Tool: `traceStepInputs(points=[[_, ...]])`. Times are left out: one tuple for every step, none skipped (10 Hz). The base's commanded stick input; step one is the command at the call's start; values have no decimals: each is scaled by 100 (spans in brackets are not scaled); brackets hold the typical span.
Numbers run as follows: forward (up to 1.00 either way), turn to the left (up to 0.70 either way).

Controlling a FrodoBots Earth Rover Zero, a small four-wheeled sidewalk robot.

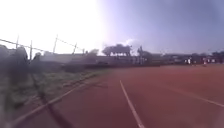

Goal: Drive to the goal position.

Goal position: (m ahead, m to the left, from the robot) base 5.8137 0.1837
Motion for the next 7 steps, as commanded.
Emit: traceStepInputs(points=[[50, 0], [50, 0], [50, 0], [50, 0], [50, 0], [50, 0], [50, 0]])
